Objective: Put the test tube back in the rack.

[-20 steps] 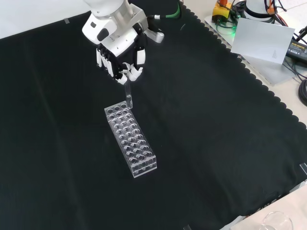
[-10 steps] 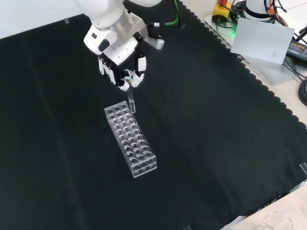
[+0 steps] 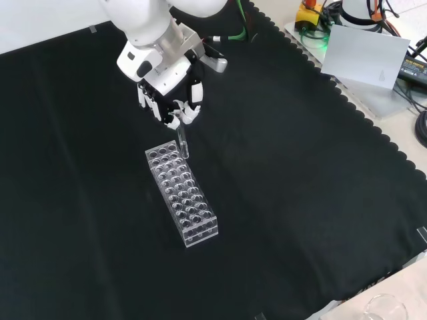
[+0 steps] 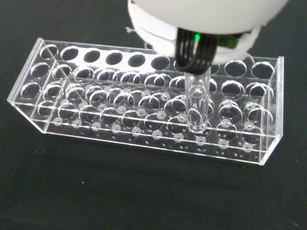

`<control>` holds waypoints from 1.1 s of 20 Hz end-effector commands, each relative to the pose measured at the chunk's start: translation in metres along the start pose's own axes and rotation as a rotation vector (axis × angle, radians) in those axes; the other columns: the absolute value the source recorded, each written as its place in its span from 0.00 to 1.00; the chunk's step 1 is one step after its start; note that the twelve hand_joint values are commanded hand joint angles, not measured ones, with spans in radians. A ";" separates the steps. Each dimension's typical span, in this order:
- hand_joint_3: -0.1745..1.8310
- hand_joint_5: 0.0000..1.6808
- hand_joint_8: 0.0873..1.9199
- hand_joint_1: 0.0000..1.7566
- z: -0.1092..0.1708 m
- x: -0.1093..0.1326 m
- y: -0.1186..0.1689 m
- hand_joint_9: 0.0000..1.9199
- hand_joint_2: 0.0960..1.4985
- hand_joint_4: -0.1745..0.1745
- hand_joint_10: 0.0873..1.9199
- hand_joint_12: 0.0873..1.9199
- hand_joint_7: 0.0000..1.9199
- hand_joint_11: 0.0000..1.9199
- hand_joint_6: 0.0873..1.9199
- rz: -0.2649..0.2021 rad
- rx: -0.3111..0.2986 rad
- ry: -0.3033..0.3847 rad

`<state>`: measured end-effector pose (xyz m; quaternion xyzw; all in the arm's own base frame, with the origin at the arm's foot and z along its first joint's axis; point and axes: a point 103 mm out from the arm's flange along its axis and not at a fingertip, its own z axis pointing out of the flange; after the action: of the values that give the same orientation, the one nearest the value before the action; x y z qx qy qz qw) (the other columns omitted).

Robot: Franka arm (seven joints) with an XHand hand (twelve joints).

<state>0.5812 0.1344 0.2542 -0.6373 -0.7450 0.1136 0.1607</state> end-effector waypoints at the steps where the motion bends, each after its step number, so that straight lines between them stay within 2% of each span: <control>1: 0.37 0.78 0.29 0.82 -0.003 -0.005 0.018 0.69 0.40 0.00 0.27 0.59 0.89 0.53 0.24 0.006 -0.012 -0.013; 8: 0.37 0.78 0.29 0.82 -0.005 -0.010 0.020 0.69 0.40 0.00 0.27 0.59 0.89 0.53 0.24 0.008 -0.029 -0.006; 22: 0.37 0.78 0.29 0.82 0.004 -0.007 0.024 0.69 0.40 0.00 0.27 0.59 0.89 0.53 0.24 0.008 -0.007 -0.010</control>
<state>0.6041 0.1315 0.2423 -0.6402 -0.7440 0.1147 0.1532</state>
